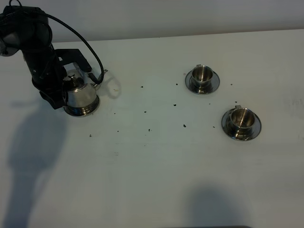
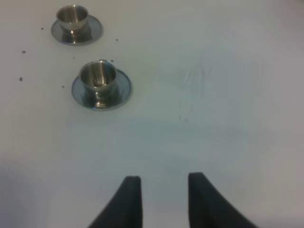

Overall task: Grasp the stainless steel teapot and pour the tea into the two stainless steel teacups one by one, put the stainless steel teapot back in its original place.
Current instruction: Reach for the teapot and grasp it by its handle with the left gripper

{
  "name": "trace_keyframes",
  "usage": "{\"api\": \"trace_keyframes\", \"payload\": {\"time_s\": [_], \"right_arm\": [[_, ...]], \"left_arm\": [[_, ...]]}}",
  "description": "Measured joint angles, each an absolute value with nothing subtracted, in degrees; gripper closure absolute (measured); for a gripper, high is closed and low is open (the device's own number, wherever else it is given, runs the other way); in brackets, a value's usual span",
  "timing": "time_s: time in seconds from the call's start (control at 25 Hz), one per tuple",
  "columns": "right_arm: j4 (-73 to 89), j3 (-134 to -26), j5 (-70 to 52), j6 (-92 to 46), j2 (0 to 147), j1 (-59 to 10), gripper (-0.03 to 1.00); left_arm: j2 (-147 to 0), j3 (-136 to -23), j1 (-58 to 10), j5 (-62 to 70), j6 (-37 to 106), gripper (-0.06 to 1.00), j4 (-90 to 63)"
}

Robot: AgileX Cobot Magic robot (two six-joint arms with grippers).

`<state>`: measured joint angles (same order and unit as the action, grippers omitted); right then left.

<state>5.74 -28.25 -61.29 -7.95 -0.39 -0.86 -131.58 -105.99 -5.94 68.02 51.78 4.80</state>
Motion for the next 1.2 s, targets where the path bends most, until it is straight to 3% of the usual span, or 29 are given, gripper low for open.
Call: {"api": "trace_keyframes", "payload": {"time_s": [1.2], "right_arm": [[5.7,-28.3,-61.3,-7.9,-0.4,-0.9,0.73]], "left_arm": [[-129.2,-106.0,-5.9,67.4,54.4,0.72,3.5]]}}
